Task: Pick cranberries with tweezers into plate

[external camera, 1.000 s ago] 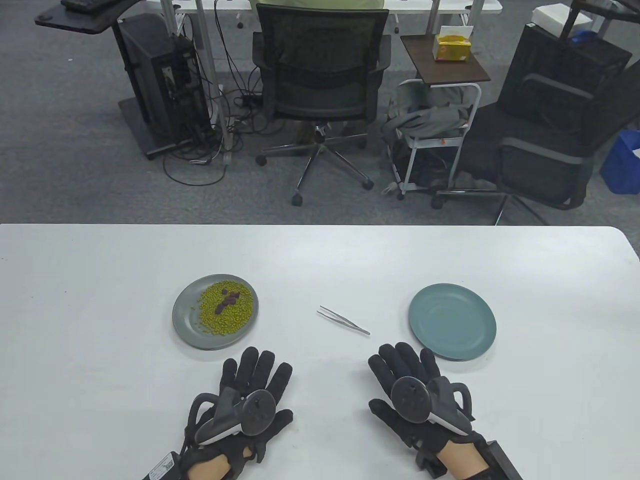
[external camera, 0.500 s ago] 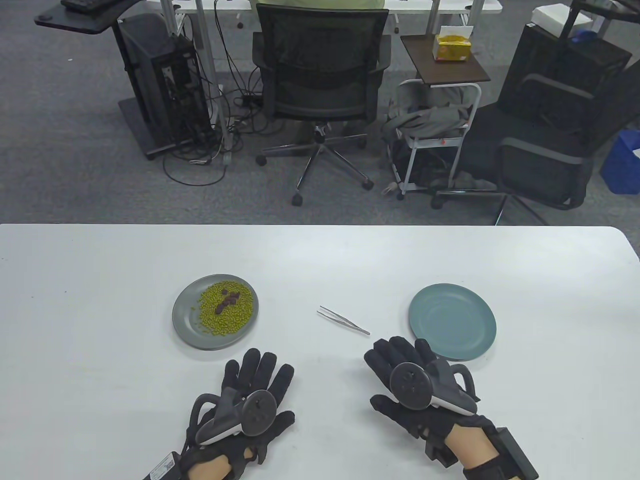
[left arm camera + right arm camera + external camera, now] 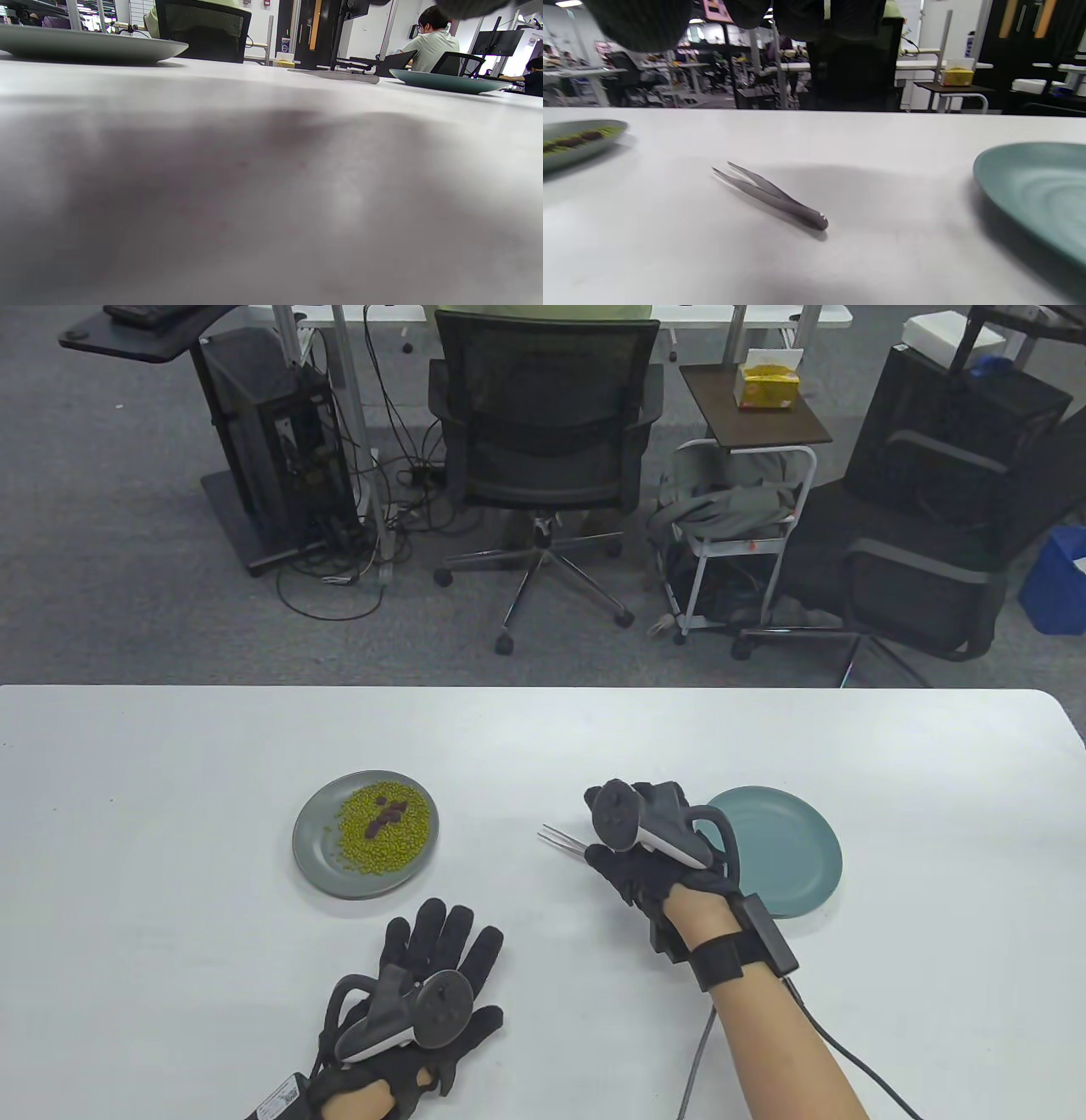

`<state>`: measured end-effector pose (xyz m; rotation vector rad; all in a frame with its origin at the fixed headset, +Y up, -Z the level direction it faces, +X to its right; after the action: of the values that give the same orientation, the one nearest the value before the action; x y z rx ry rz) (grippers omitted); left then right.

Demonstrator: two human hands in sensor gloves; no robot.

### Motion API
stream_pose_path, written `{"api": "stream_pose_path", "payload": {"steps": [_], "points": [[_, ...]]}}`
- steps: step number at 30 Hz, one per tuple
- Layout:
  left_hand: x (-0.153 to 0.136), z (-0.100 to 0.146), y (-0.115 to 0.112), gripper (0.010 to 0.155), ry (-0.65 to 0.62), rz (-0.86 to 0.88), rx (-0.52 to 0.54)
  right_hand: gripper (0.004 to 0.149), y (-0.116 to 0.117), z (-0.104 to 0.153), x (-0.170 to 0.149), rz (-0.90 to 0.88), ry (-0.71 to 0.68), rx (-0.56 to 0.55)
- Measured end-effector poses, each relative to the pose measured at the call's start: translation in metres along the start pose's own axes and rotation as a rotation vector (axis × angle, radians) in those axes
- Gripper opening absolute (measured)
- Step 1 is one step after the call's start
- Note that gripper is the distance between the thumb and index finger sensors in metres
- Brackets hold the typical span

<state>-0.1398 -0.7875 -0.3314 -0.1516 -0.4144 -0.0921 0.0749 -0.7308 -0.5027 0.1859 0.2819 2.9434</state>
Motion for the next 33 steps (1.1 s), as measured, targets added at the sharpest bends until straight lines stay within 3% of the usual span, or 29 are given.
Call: {"api": "stream_pose_path", "payload": {"steps": [4, 7, 14, 18, 21, 26, 33], "points": [[0.001, 0.000, -0.001, 0.084, -0.003, -0.001, -0.006, 0.075, 0.039, -0.029, -0.001, 0.100, 0.150, 0.007], [0.000, 0.000, -0.001, 0.084, -0.003, 0.002, -0.010, 0.072, 0.065, -0.042, 0.005, 0.146, 0.201, 0.104], [-0.001, 0.000, -0.001, 0.084, 0.002, 0.003, -0.010, 0.054, 0.048, -0.042, 0.017, 0.208, 0.178, -0.114], [-0.001, 0.000, -0.001, 0.084, -0.003, 0.020, -0.005, 0.048, 0.046, -0.039, 0.019, 0.236, 0.174, -0.111], [-0.003, 0.000, 0.000, 0.084, -0.001, 0.045, -0.004, 0.050, 0.031, -0.020, 0.027, 0.129, 0.102, -0.127], [-0.004, 0.000, 0.000, 0.084, 0.001, 0.044, 0.001, 0.053, -0.001, 0.047, 0.023, -0.018, -0.052, -0.247], [-0.003, 0.001, 0.001, 0.084, -0.001, 0.040, 0.013, 0.059, 0.006, 0.123, -0.022, -0.236, -0.130, -0.288]]}}
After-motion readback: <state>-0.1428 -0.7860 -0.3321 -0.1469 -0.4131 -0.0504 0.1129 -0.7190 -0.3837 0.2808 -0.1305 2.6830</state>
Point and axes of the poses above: the tracker on the back of each hand, its own x axis roughly to the thumb side, its own z axis roughly from the fingertips to the wrist, y = z × x, the point moved 5 cm from there along -z, roughly from the wrist to the fingertips, and after that the axes turned 9 degrees about -z, right-handed, at the moved point
